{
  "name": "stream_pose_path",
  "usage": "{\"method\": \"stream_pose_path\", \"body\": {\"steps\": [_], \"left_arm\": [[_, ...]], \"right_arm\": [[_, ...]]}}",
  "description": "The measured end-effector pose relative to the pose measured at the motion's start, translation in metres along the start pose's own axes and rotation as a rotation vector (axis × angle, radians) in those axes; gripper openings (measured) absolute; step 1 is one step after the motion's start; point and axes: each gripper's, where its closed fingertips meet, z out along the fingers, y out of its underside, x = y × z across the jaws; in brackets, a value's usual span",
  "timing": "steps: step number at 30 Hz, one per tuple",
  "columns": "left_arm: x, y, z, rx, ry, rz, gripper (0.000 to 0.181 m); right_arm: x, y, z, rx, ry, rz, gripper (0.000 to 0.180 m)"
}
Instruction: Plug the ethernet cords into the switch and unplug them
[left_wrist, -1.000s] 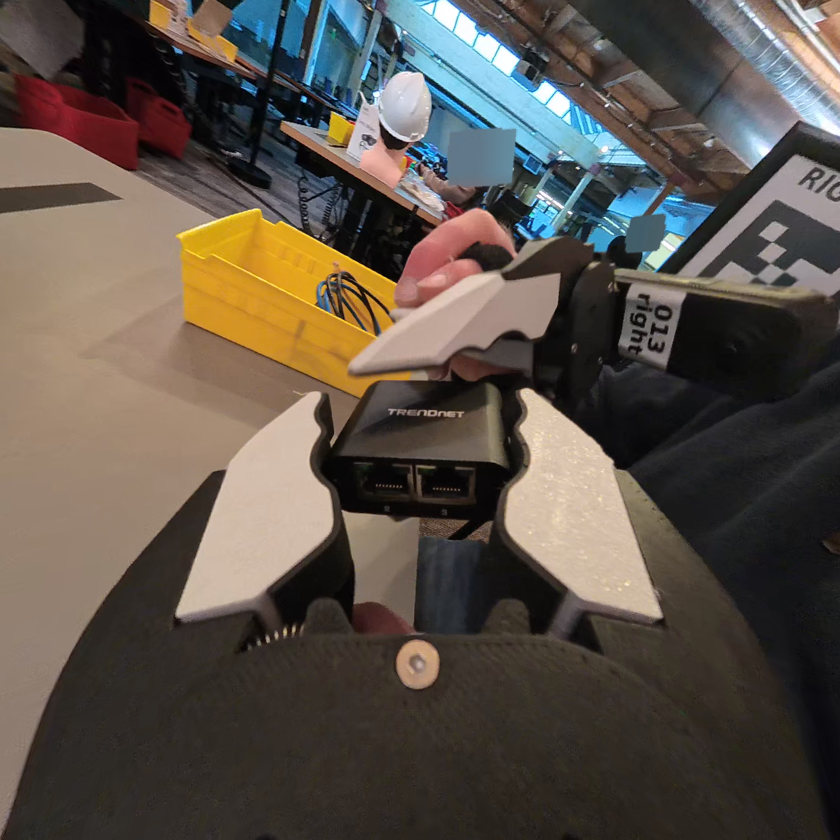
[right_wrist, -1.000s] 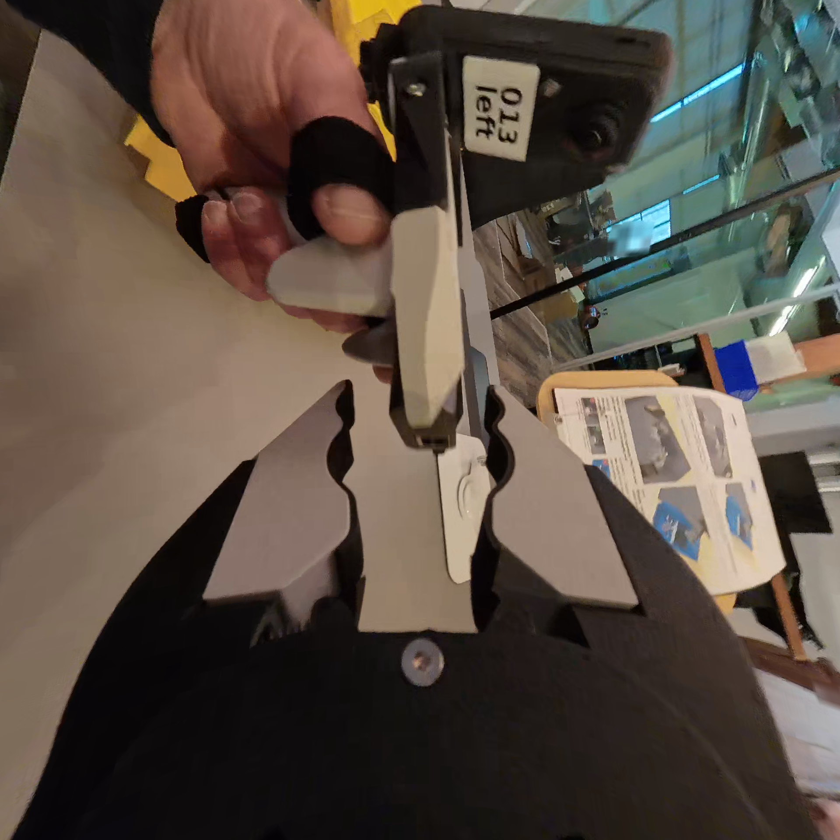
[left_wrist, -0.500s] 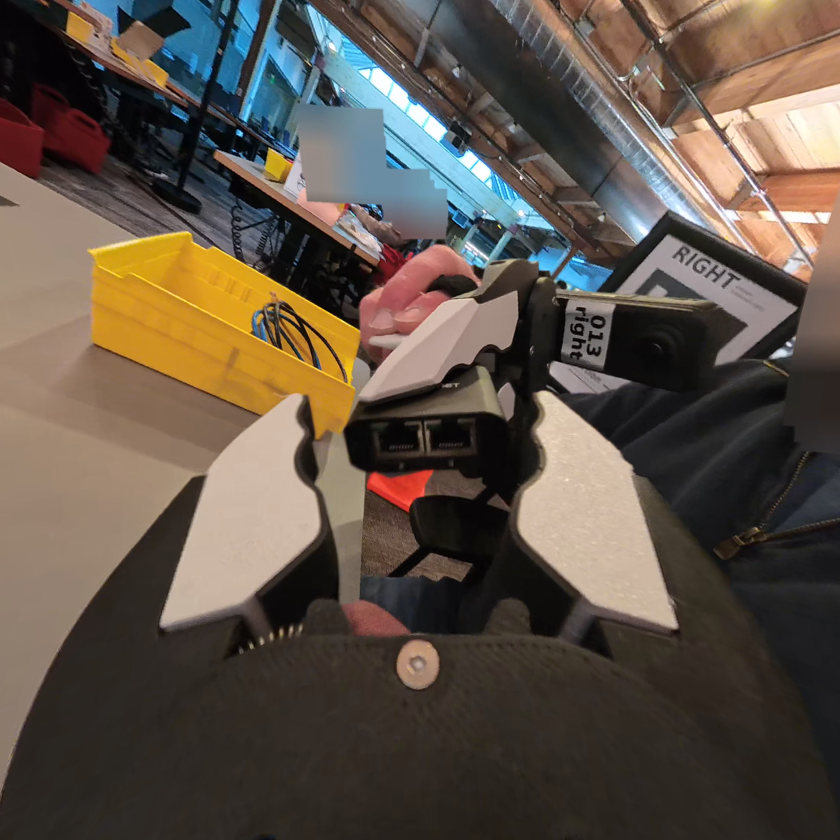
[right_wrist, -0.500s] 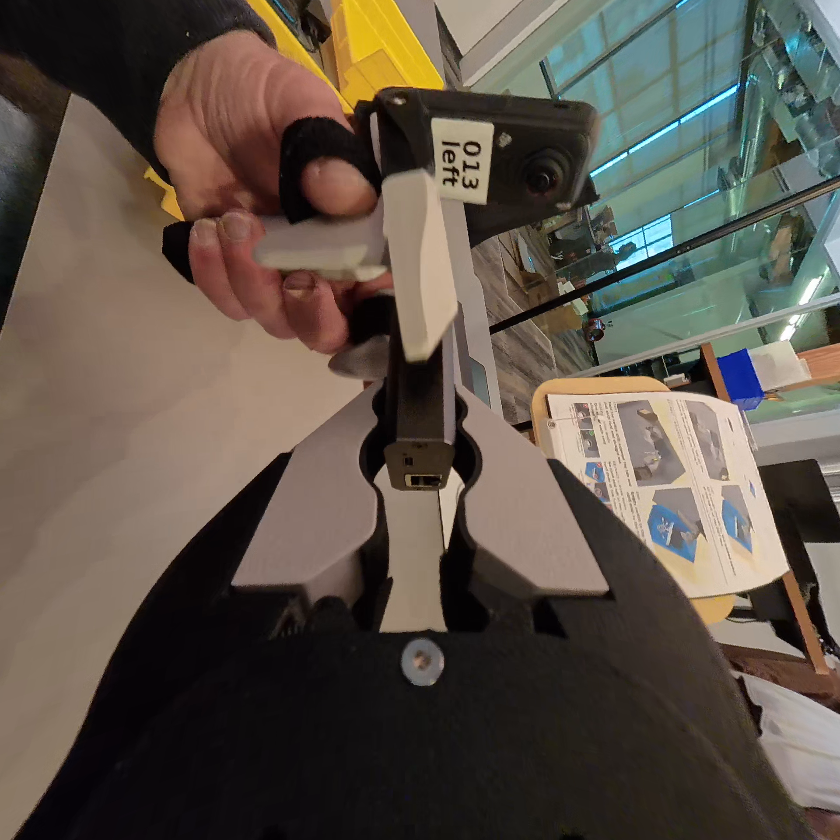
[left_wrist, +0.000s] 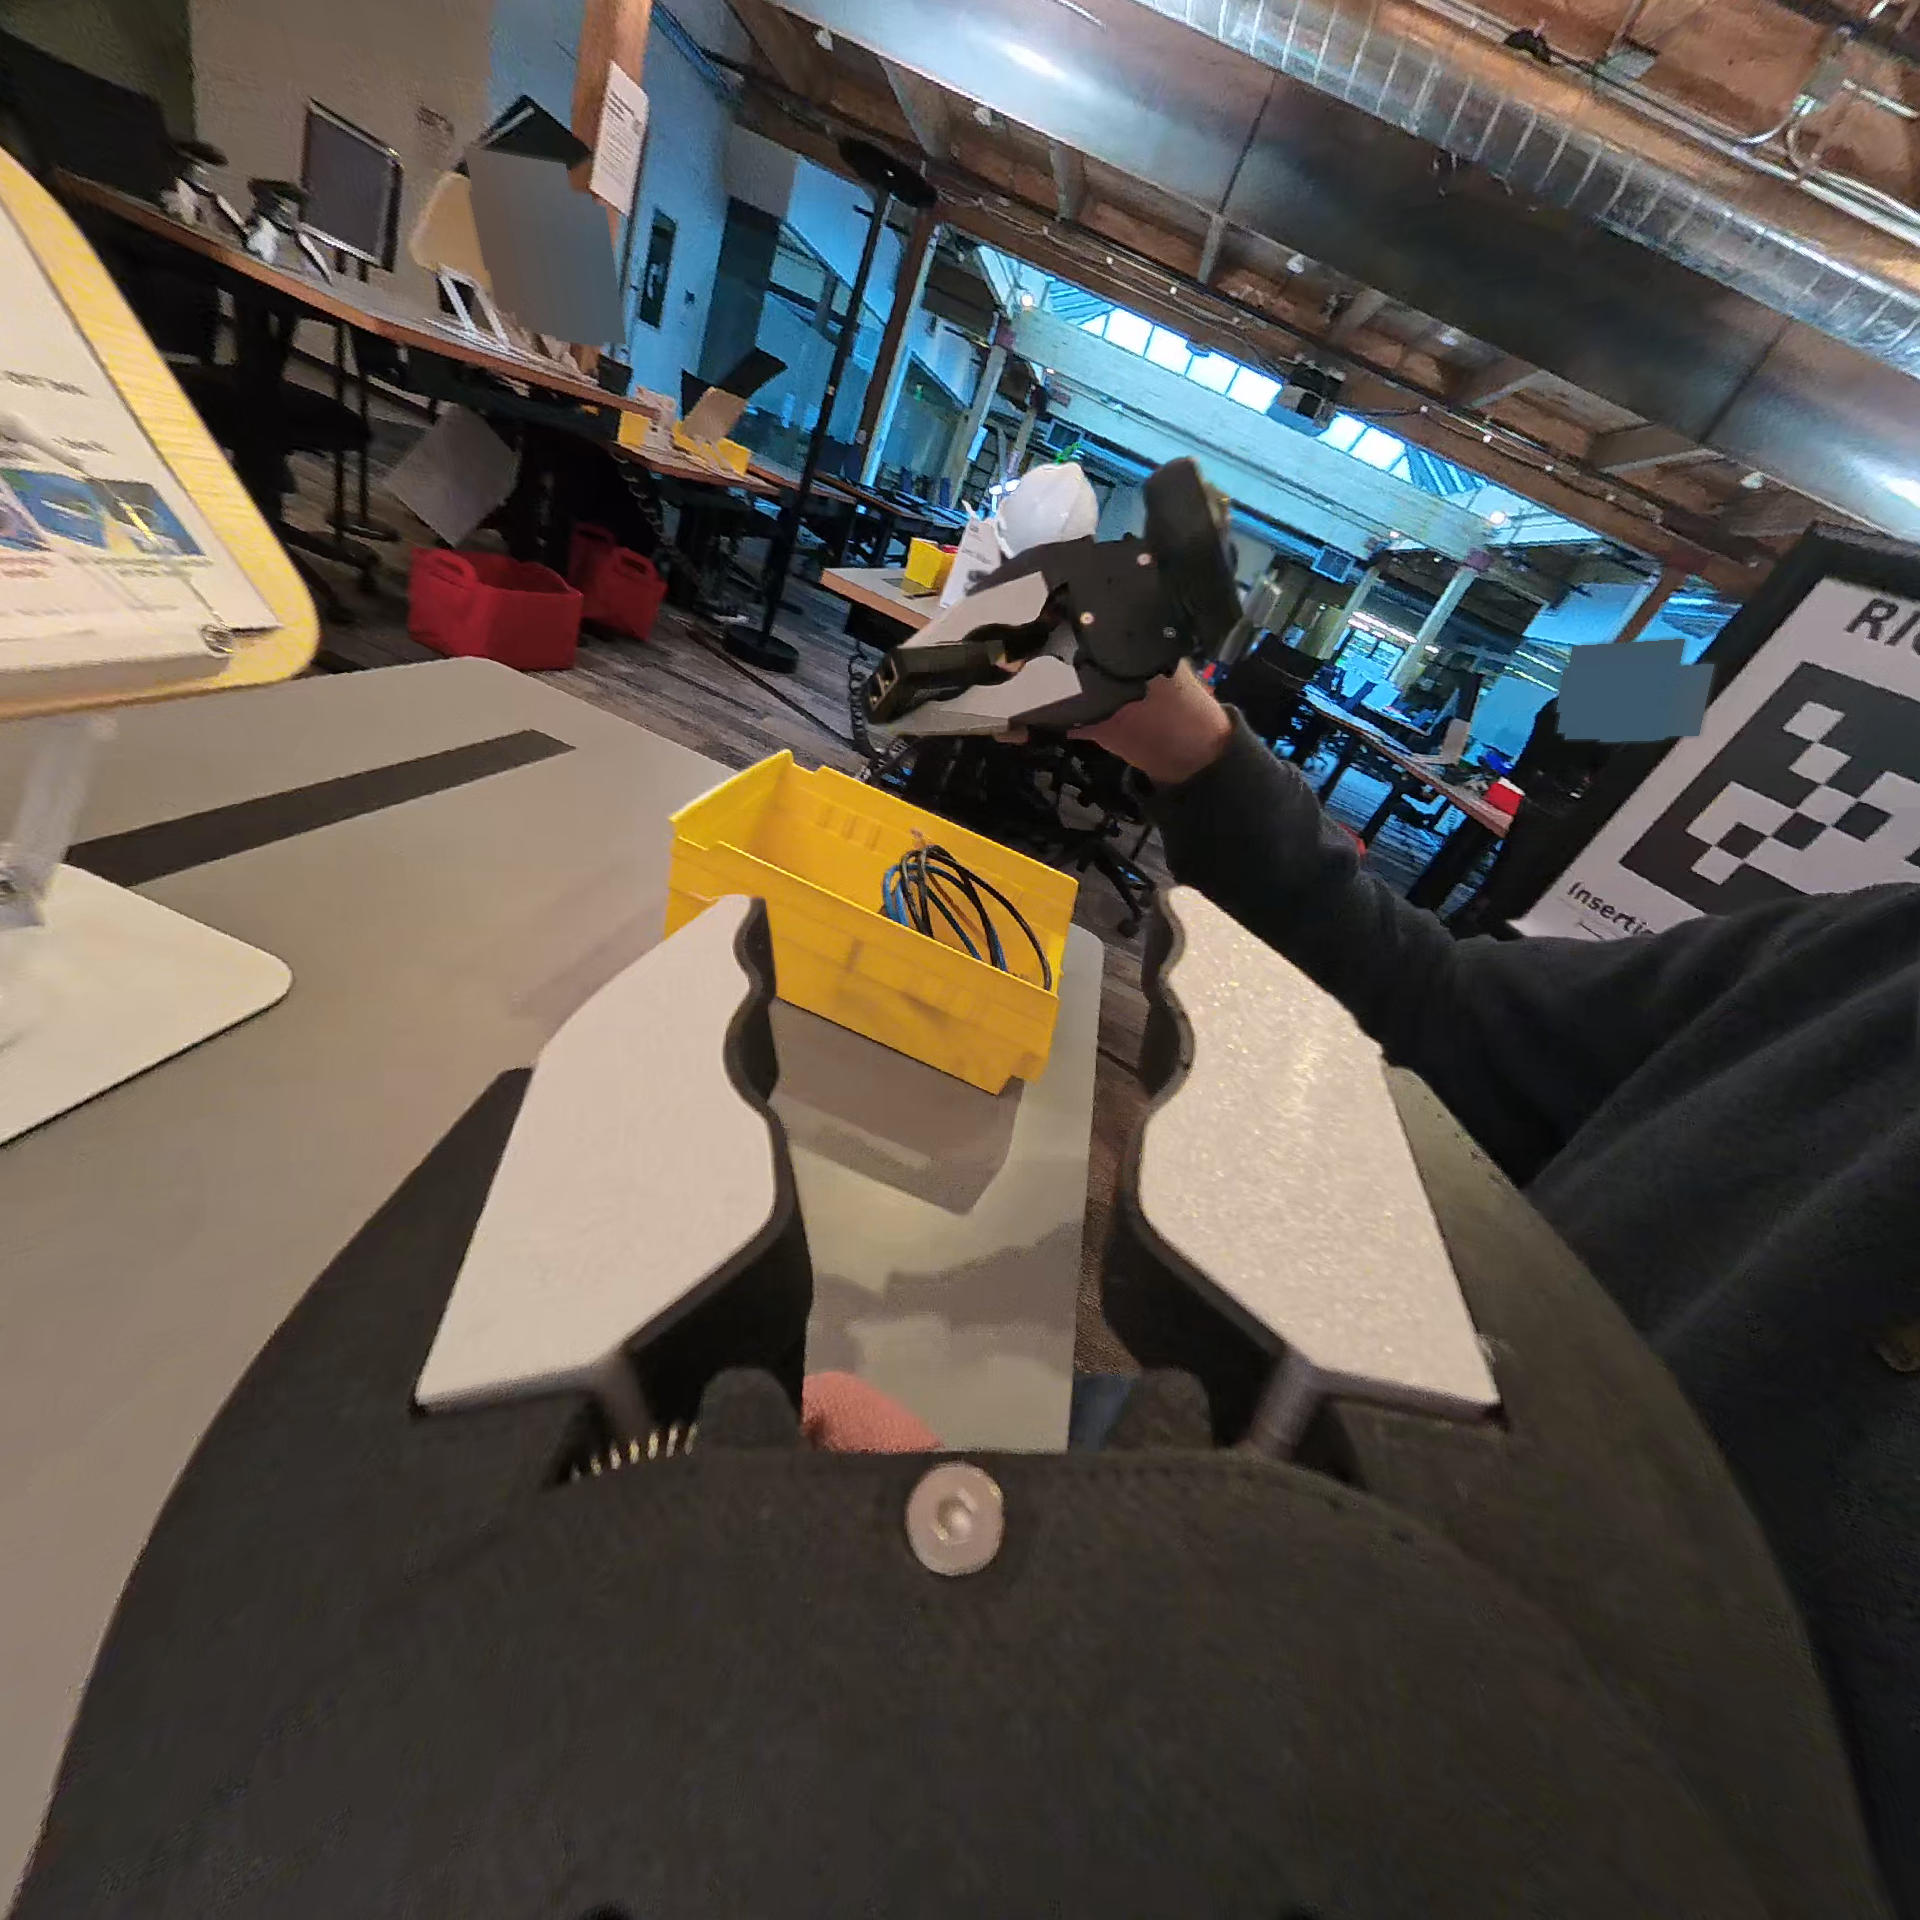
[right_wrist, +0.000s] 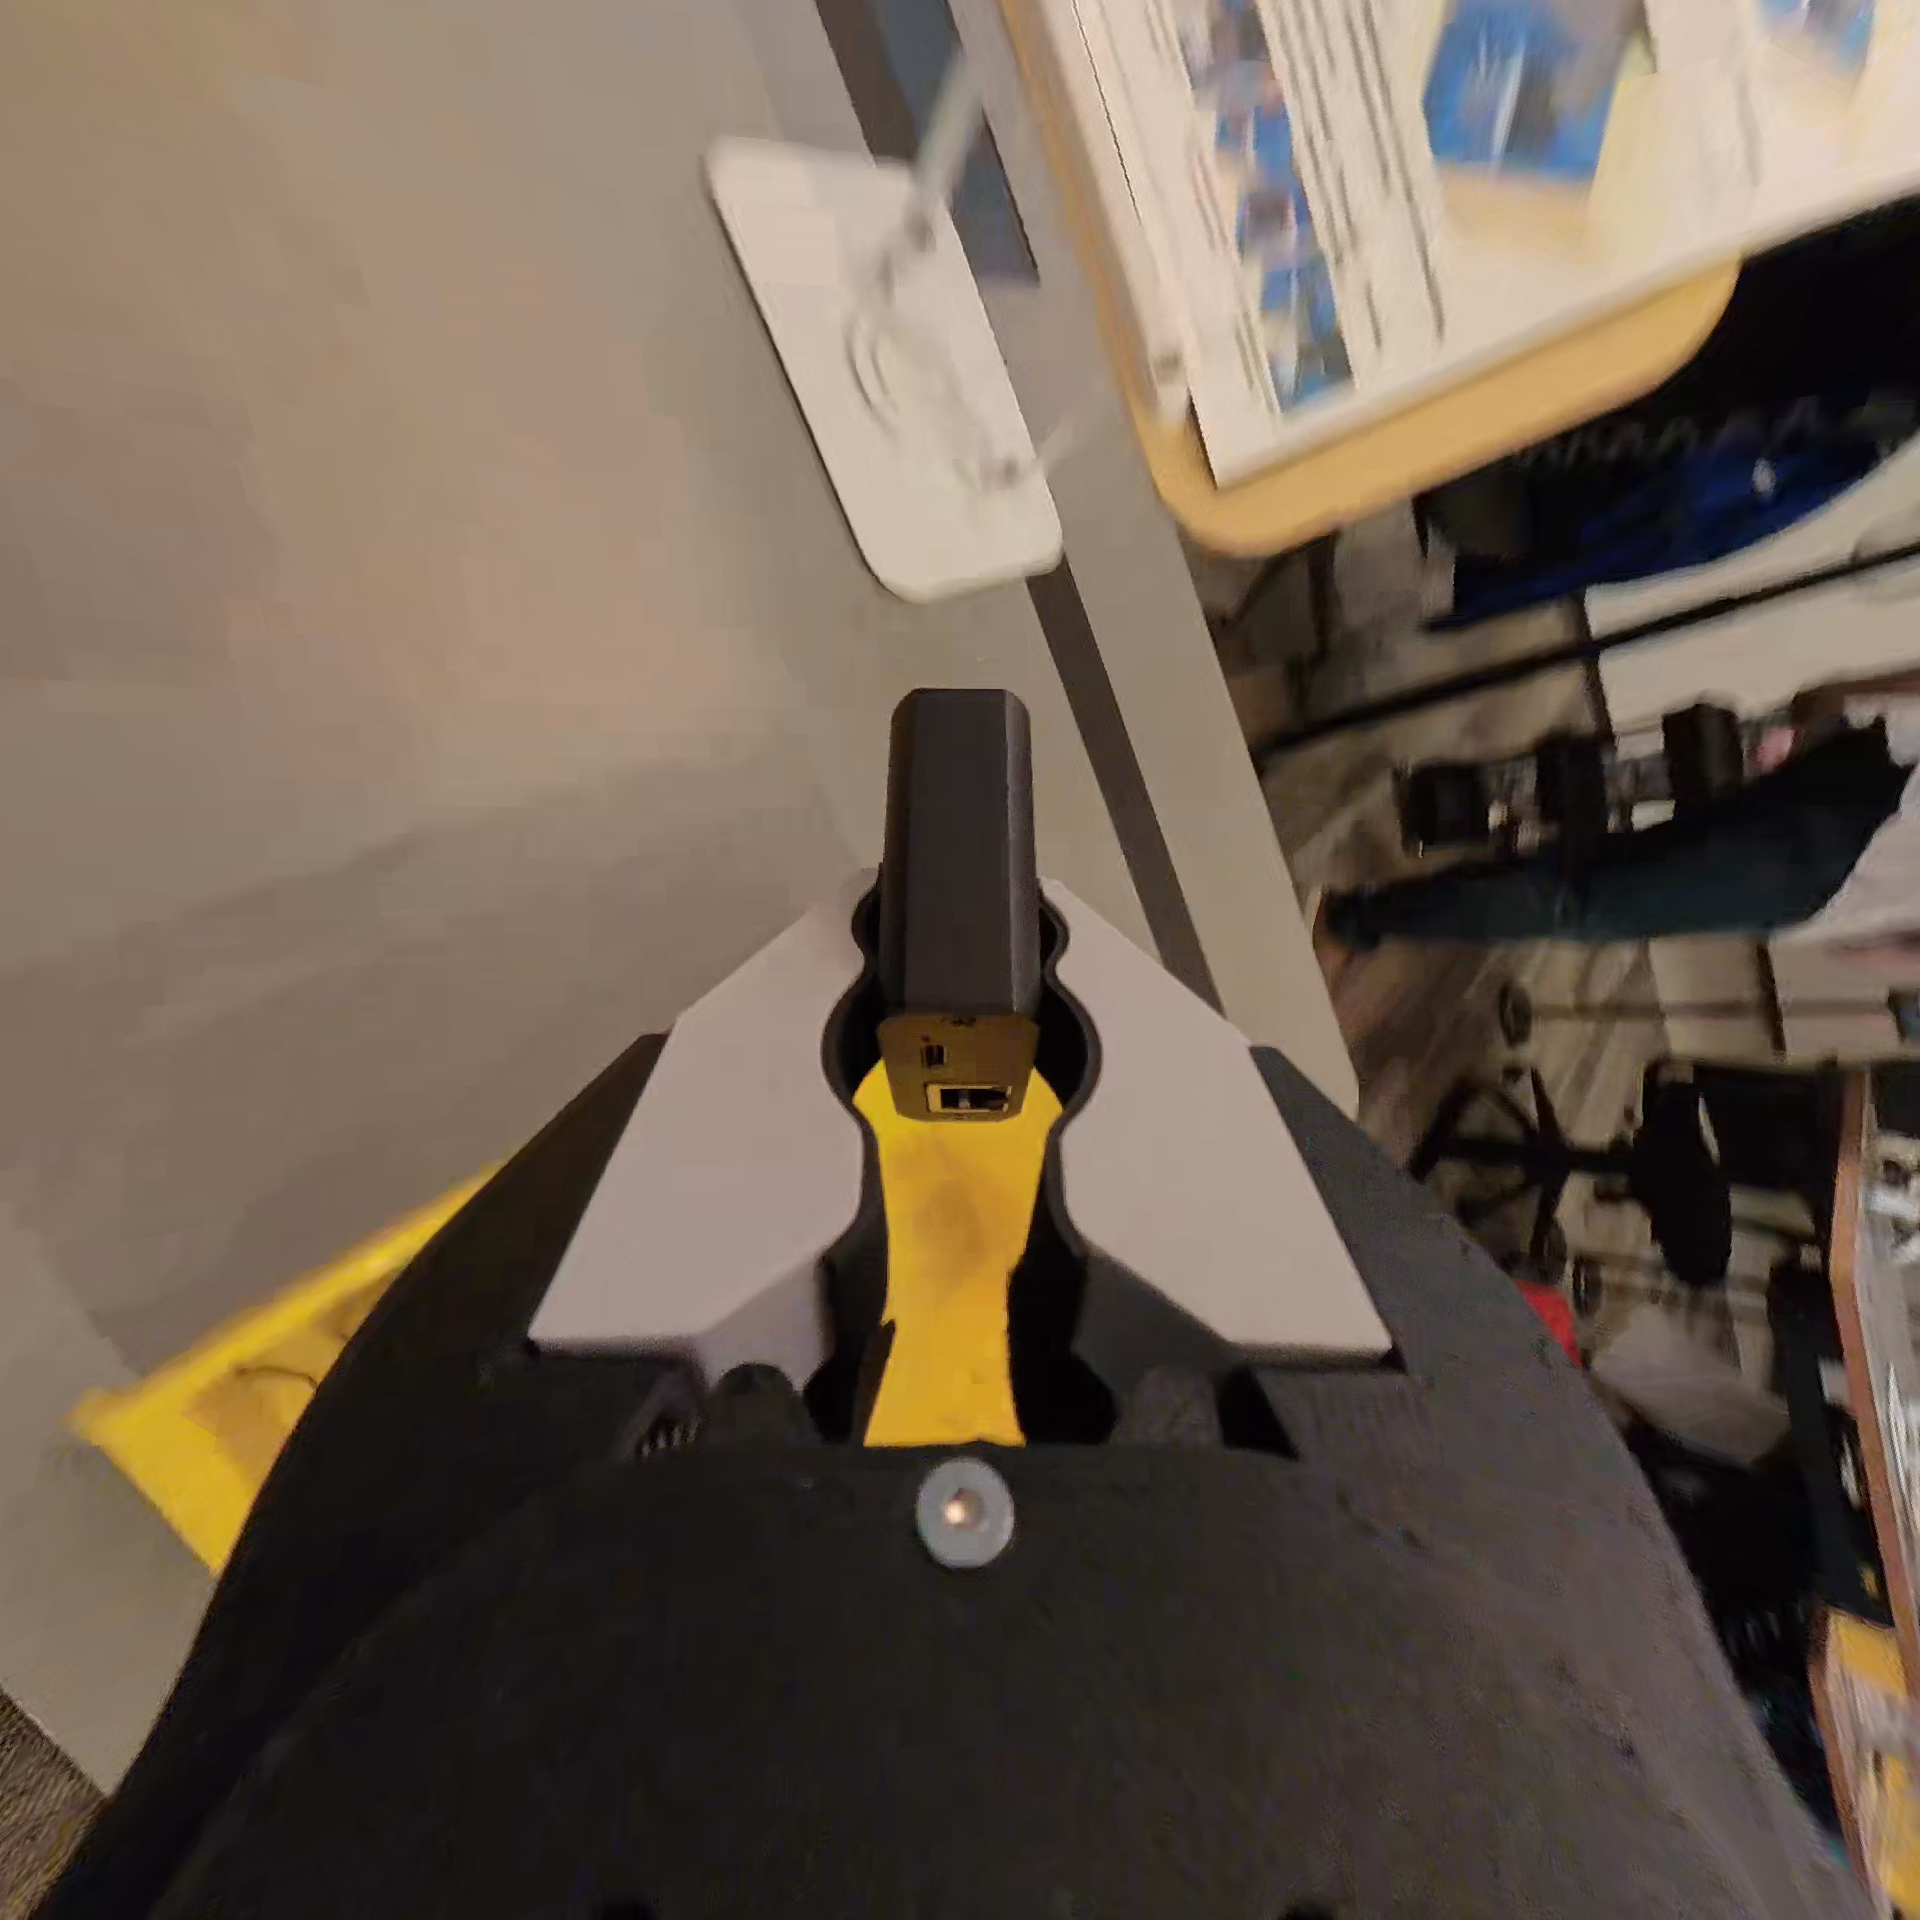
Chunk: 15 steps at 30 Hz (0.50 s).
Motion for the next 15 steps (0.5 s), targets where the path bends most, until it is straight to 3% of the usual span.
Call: {"method": "stream_pose_path", "body": {"steps": [6,15], "left_arm": [[-0.01,0.001,-0.005,-0.028,-0.06,0.034,0.068],[-0.023,0.013,0.0,-0.088,-0.1,0.046,0.068]], "right_arm": [[0.027,0.094,0.025,-0.229,-0.1,0.102,0.022],[-0.006,0.177,0.089,-0.586,-0.311,-0.036,0.022]]}}
